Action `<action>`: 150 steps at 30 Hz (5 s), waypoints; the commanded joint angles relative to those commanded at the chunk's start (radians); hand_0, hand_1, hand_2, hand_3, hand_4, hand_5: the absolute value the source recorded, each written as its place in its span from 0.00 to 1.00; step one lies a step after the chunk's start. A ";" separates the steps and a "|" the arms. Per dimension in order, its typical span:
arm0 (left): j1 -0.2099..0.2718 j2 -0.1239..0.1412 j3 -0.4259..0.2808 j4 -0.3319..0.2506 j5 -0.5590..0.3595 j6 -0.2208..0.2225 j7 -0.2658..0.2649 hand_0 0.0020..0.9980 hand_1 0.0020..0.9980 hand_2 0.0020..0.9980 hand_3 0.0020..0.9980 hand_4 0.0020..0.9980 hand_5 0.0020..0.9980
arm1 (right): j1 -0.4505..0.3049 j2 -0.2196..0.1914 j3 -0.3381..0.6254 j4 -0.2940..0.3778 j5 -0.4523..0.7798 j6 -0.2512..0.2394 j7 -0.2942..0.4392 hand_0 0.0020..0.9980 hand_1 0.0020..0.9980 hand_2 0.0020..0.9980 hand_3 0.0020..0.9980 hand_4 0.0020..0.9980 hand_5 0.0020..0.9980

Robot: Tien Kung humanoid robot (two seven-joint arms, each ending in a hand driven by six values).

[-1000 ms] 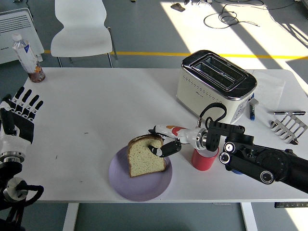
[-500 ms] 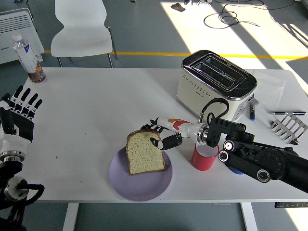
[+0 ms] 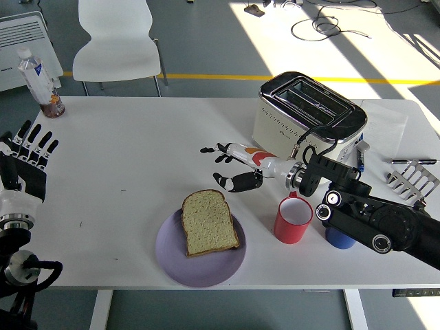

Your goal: Push plate across desktop,pick up the break from the machine,place the break in the plate

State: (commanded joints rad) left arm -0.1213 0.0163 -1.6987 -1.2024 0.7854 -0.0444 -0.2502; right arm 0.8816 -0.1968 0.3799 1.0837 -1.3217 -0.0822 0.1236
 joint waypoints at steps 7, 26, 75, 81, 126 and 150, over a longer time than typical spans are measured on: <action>-0.007 0.002 -0.003 -0.006 0.002 0.000 0.001 0.75 0.80 0.87 0.85 0.49 1.00 | -0.061 -0.039 0.131 0.156 0.182 0.002 0.040 0.76 0.75 0.81 0.81 0.56 0.29; -0.027 0.012 -0.021 -0.012 0.006 0.001 0.012 0.75 0.80 0.87 0.85 0.49 1.00 | -0.340 -0.153 0.752 0.439 0.793 0.005 0.051 0.80 0.78 0.82 0.82 0.55 0.51; 0.024 0.011 0.035 -0.005 -0.007 -0.001 0.009 0.76 0.81 0.87 0.85 0.49 1.00 | -0.543 -0.125 0.972 0.452 0.840 0.021 0.023 0.79 0.77 0.81 0.81 0.54 0.54; 0.021 0.013 0.032 -0.007 -0.007 -0.001 0.010 0.75 0.81 0.87 0.85 0.49 1.00 | -0.550 -0.116 0.977 0.429 0.825 0.011 0.020 0.79 0.78 0.81 0.81 0.54 0.54; -0.019 0.018 0.009 -0.012 -0.004 -0.002 0.016 0.76 0.81 0.87 0.85 0.50 1.00 | -0.666 -0.034 1.152 0.233 0.768 0.003 -0.004 0.80 0.78 0.81 0.81 0.54 0.55; -0.042 0.020 0.001 -0.009 -0.004 -0.001 0.023 0.76 0.80 0.87 0.85 0.50 1.00 | -0.669 -0.034 1.161 0.252 0.774 0.007 -0.007 0.80 0.78 0.81 0.81 0.54 0.56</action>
State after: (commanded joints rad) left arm -0.1634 0.0364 -1.6975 -1.2114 0.7810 -0.0454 -0.2269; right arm 0.2129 -0.2311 1.5411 1.3359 -0.5478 -0.0748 0.1163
